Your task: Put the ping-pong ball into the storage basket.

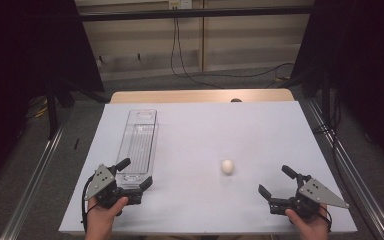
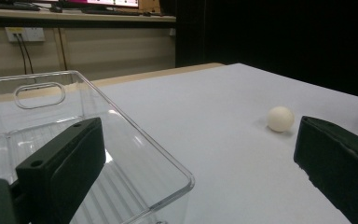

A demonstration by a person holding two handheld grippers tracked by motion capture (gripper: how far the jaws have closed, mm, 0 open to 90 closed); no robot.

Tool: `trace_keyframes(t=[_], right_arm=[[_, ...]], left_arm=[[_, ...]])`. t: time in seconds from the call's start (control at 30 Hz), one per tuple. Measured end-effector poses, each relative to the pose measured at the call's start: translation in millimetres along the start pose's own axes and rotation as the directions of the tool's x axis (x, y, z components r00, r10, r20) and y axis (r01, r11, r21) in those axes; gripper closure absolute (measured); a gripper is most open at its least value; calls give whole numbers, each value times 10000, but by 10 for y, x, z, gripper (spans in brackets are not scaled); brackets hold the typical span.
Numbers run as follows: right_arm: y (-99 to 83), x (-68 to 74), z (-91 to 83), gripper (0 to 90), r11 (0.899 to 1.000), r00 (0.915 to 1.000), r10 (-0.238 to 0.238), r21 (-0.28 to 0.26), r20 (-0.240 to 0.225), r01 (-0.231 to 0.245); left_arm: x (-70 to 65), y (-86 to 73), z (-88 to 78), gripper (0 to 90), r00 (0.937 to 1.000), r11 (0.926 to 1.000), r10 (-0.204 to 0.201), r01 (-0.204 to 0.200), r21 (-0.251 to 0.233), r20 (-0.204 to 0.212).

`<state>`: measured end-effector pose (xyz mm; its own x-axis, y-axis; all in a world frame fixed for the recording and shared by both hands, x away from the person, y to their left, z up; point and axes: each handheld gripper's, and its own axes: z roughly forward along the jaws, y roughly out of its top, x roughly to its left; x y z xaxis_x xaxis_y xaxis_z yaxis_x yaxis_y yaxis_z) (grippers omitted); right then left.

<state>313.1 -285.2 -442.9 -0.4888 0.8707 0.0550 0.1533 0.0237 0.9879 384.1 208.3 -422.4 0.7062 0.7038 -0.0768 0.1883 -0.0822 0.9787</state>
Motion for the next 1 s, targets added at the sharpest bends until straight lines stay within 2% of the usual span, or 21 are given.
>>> trace_keyframes(t=[0.3,0.33,0.4,0.57,0.6,0.63,0.67,0.7,0.8,0.87,0.93,1.0], right_arm=[[-9,-6,1,3,10000,10000,-39,82,-80,40],[-10,-5,1,3,10000,10000,-24,73,-65,24],[-12,-5,8,2,10000,10000,1,52,-72,-1],[-14,-5,9,2,10000,10000,8,47,-80,-7],[-14,-7,10,2,10000,10000,-7,43,-83,7],[-14,-7,9,2,10000,10000,13,37,-75,-13],[-14,-8,8,2,10000,10000,3,28,-76,-3],[-14,-14,6,2,10000,9999,-17,32,-134,17],[-16,-17,11,2,10000,10000,56,-28,-21,-56],[-22,-27,10,2,10000,9999,-48,36,-96,48],[-23,-24,12,2,10000,10000,42,14,-54,-41],[-24,-22,13,2,10000,10000,33,5,-45,-33]], left_arm=[[-88,48,116,22,9996,9999,-129,131,-85,236],[-93,56,126,22,9997,10000,-20,20,1,255],[-122,61,167,22,9992,9998,-165,167,-56,375],[-159,87,223,22,9988,10000,21,-24,62,498],[-167,91,237,22,9987,10000,-66,68,-36,514],[-157,97,229,22,9984,9997,179,-187,134,541],[-181,99,252,22,9988,10000,-52,54,-43,490],[-174,105,250,22,9982,9998,161,-169,130,579],[-220,114,299,22,9979,10000,-38,34,72,639],[-234,124,322,22,9974,9999,102,-112,129,714],[-253,136,353,22,9963,9995,236,-253,196,824],[-284,144,397,22,9962,9996,171,-188,191,852]])
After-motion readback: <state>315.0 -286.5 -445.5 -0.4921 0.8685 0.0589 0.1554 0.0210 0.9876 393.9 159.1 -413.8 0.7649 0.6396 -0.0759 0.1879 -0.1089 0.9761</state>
